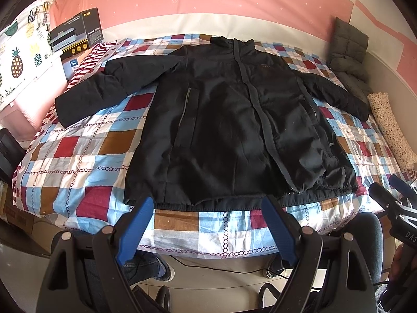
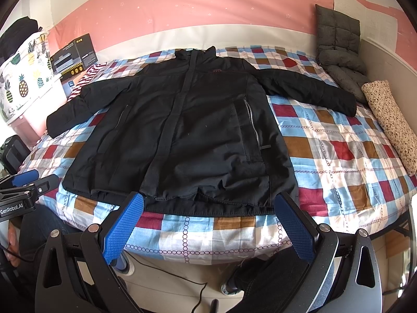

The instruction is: Fold large clothes

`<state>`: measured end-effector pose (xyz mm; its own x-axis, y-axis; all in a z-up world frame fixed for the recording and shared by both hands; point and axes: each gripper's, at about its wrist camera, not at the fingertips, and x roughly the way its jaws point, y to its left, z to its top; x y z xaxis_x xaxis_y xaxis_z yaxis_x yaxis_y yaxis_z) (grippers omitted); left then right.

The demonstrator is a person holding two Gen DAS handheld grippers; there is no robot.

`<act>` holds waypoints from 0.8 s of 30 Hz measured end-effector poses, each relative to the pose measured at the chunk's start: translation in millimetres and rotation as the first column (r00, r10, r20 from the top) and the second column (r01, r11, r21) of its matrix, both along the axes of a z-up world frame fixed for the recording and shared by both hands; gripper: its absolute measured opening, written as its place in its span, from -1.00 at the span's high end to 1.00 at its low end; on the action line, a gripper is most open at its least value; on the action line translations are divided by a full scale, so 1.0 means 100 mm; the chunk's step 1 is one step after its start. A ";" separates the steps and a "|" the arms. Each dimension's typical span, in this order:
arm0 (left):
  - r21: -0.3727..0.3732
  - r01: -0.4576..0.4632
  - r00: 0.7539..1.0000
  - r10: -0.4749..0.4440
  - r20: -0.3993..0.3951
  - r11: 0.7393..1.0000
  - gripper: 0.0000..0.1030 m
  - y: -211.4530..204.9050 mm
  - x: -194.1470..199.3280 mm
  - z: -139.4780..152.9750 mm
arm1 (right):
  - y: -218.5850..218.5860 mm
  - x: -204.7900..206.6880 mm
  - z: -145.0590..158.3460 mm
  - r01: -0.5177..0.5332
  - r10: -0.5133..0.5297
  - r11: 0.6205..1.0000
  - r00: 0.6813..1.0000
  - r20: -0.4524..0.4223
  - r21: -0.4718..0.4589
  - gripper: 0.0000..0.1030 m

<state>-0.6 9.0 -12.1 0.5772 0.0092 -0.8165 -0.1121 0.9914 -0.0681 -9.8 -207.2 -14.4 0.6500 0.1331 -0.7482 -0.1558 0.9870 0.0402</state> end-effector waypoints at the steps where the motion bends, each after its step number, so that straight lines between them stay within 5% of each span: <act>1: 0.000 -0.001 1.000 0.001 -0.001 1.000 -0.68 0.00 0.00 0.00 | 0.00 0.00 0.00 0.000 0.000 1.000 1.000 0.000 0.000 -0.95; 24: 0.001 0.000 1.000 0.000 -0.002 1.000 -0.68 -0.01 0.01 -0.01 | 0.00 0.01 -0.01 0.000 0.000 1.000 1.000 -0.002 -0.001 -0.95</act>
<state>0.0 7.9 -12.6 0.5754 0.0102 -0.8178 -0.1120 0.9915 -0.0664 -8.9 -207.6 -15.8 0.6482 0.1324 -0.7499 -0.1557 0.9870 0.0397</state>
